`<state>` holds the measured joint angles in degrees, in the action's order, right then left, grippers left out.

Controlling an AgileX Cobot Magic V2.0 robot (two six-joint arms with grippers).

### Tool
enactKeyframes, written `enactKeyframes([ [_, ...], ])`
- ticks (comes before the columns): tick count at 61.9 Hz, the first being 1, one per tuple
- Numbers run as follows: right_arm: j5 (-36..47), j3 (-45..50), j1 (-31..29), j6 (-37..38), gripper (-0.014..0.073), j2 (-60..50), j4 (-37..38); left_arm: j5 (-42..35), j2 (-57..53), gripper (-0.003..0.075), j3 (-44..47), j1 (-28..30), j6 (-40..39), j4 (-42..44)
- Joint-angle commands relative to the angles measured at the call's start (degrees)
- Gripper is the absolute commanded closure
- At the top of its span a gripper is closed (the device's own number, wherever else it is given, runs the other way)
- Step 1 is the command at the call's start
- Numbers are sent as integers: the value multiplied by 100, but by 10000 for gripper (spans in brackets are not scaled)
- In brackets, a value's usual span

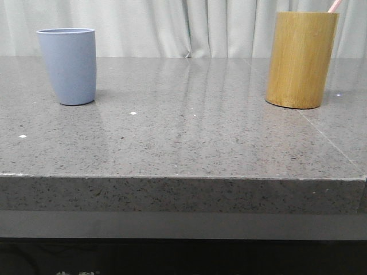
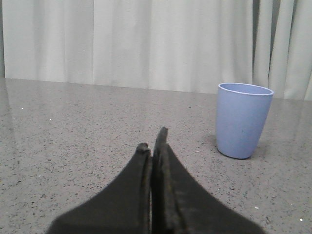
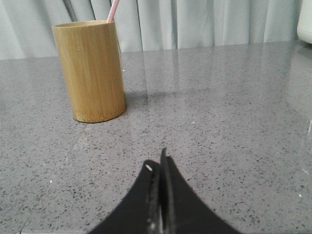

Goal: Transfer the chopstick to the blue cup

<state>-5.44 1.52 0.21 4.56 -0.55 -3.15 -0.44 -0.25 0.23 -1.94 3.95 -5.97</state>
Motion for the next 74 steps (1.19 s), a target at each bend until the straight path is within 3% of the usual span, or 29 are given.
enactKeyframes([
  [1,512,-25,-26,-13,660,-127,-15,-497,-129,739,65,-6,-4,-38],
  [52,654,-275,-26,-13,660,-127,-15,-730,-129,739,-178,-6,-4,-38],
  [74,-900,-2502,-26,-31,660,342,594,1621,792,739,-2793,-6,-4,-38],
])
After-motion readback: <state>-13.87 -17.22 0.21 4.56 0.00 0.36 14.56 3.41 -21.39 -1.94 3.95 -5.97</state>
